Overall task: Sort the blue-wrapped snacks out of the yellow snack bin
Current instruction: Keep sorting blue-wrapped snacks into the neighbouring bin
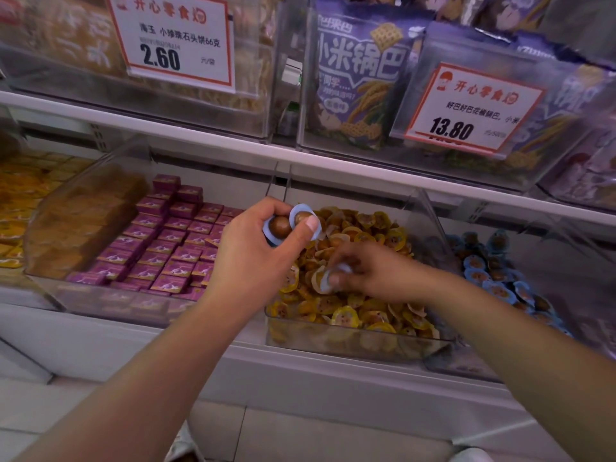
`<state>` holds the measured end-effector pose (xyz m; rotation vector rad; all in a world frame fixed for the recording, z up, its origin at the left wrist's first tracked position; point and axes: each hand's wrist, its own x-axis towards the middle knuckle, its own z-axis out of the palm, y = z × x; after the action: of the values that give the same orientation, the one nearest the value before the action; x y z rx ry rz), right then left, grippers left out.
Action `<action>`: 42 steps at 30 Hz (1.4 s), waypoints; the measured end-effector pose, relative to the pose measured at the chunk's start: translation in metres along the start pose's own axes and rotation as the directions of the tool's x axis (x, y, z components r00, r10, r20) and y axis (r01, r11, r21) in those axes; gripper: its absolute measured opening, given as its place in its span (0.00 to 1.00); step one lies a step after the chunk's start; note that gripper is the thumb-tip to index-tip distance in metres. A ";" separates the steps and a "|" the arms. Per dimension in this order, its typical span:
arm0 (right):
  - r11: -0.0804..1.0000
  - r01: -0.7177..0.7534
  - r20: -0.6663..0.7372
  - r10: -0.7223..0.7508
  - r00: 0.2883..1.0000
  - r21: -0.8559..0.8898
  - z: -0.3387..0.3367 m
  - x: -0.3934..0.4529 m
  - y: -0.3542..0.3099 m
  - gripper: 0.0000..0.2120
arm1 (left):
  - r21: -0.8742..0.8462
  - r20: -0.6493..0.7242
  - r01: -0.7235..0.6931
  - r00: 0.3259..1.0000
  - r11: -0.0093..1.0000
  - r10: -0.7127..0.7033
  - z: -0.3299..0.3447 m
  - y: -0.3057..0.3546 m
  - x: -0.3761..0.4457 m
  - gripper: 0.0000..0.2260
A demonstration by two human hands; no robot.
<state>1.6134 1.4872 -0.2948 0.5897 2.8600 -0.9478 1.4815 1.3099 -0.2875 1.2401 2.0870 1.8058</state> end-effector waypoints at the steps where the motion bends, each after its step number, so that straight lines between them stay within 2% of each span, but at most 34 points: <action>1: 0.985 0.014 -0.154 0.012 0.988 0.169 -0.002 -0.005 -0.001 0.08 | 0.013 0.004 -0.008 1.000 1.000 0.007 0.000 0.001 -0.001 0.09; 3: 0.843 0.105 -0.388 0.129 0.913 0.527 -0.004 -0.021 -0.010 0.06 | 0.078 -0.006 -0.089 0.996 0.993 0.089 0.003 0.006 -0.003 0.07; 4: 0.706 0.137 -0.403 0.225 0.887 0.695 -0.002 -0.031 -0.014 0.06 | 0.110 -0.013 -0.155 0.987 0.982 0.157 0.007 0.010 -0.006 0.06; 6: 0.315 0.137 -0.252 0.361 0.898 0.939 0.006 -0.054 -0.024 0.10 | 0.137 -0.005 -0.271 0.962 0.953 0.275 0.020 0.020 -0.013 0.06; 7: 0.125 0.120 -0.159 0.366 0.917 0.985 0.009 -0.065 -0.030 0.13 | 0.142 0.025 -0.312 0.950 0.939 0.312 0.029 0.024 -0.017 0.07; 8: -0.012 0.092 -0.083 0.338 0.938 0.996 0.011 -0.075 -0.036 0.16 | 0.147 0.077 -0.343 0.939 0.928 0.335 0.040 0.027 -0.021 0.09; 9: -0.098 0.064 -0.033 0.298 0.954 0.993 0.012 -0.083 -0.040 0.19 | 0.153 0.143 -0.364 0.928 0.919 0.344 0.052 0.030 -0.026 0.10; 12: -0.194 0.085 -0.031 0.266 0.963 0.977 0.005 -0.096 -0.043 0.29 | 0.244 0.304 -0.408 0.894 0.880 0.330 0.088 0.040 -0.037 0.14; 16: -0.143 0.243 -0.165 0.414 0.895 0.959 -0.005 -0.103 -0.036 0.19 | 0.259 0.389 -0.428 0.867 0.866 0.312 0.119 0.054 -0.044 0.30; 21: 0.163 0.303 -0.344 0.453 0.822 0.939 -0.014 -0.112 -0.003 0.13 | 0.035 0.491 -0.372 0.815 0.928 0.308 0.135 0.063 -0.038 0.42; 23: 0.292 0.355 -0.458 0.497 0.737 0.888 -0.031 -0.120 0.024 0.05 | -0.084 0.548 -0.319 0.777 0.944 0.312 0.136 0.054 -0.029 0.39; 24: 0.439 0.332 -0.537 0.516 0.667 0.835 -0.040 -0.125 0.040 0.03 | -0.110 0.557 -0.279 0.777 0.954 0.292 0.135 0.047 -0.023 0.34; 25: 0.620 0.235 -0.612 0.511 0.604 0.748 -0.049 -0.129 0.056 0.04 | -0.084 0.550 -0.247 0.797 0.965 0.252 0.134 0.037 -0.014 0.26; 26: 0.778 0.072 -0.658 0.474 0.585 0.625 -0.056 -0.132 0.072 0.04 | -0.007 0.527 -0.231 0.826 0.973 0.200 0.132 0.027 -0.005 0.19; 27: 0.876 -0.137 -0.644 0.438 0.627 0.462 -0.059 -0.132 0.087 0.07 | 0.115 0.499 -0.240 0.853 0.964 0.152 0.130 0.016 0.003 0.13; 28: 0.899 -0.350 -0.591 0.436 0.679 0.262 -0.057 -0.131 0.102 0.12 | 0.247 0.478 -0.276 0.868 0.929 0.131 0.129 0.006 0.011 0.12; 29: 0.867 -0.493 -0.555 0.446 0.702 0.074 -0.051 -0.130 0.113 0.16 | 0.361 0.486 -0.327 0.865 0.873 0.123 0.130 -0.003 0.016 0.15; 30: 0.839 -0.543 -0.574 0.432 0.696 -0.027 -0.045 -0.127 0.117 0.18 | 0.445 0.524 -0.375 0.846 0.813 0.103 0.133 -0.009 0.019 0.22; 31: 0.859 -0.510 -0.628 0.375 0.682 -0.040 -0.039 -0.123 0.116 0.18 | 0.495 0.576 -0.413 0.815 0.765 0.067 0.139 -0.014 0.020 0.30; 33: 0.966 -0.236 -0.716 0.240 0.655 0.108 -0.032 -0.114 0.102 0.19 | 0.519 0.686 -0.465 0.727 0.717 -0.025 0.158 -0.016 0.016 0.42; 35: 0.955 -0.010 -0.686 0.219 0.694 0.296 -0.021 -0.101 0.083 0.22 | 0.525 0.743 -0.481 0.662 0.703 -0.102 0.178 -0.015 0.011 0.48; 37: 0.936 0.026 -0.629 0.215 0.747 0.351 -0.007 -0.087 0.075 0.23 | 0.570 0.728 -0.486 0.673 0.663 -0.132 0.187 -0.015 0.010 0.46; 38: 0.939 0.023 -0.619 0.208 0.757 0.344 0.000 -0.081 0.074 0.23 | 0.598 0.729 -0.532 0.672 0.599 -0.132 0.186 -0.014 0.011 0.44; 40: 0.940 0.039 -0.633 0.196 0.749 0.338 0.006 -0.076 0.077 0.22 | 0.588 0.786 -0.665 0.603 0.460 -0.133 0.175 -0.012 0.016 0.36; 42: 0.939 0.064 -0.643 0.181 0.744 0.338 0.005 -0.074 0.082 0.22 | 0.526 0.844 -0.729 0.509 0.438 -0.168 0.152 -0.010 0.025 0.31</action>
<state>1.7132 1.5199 -0.3314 1.2909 3.2411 -1.4984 1.5469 1.4438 -0.3295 2.2340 2.0863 -0.2699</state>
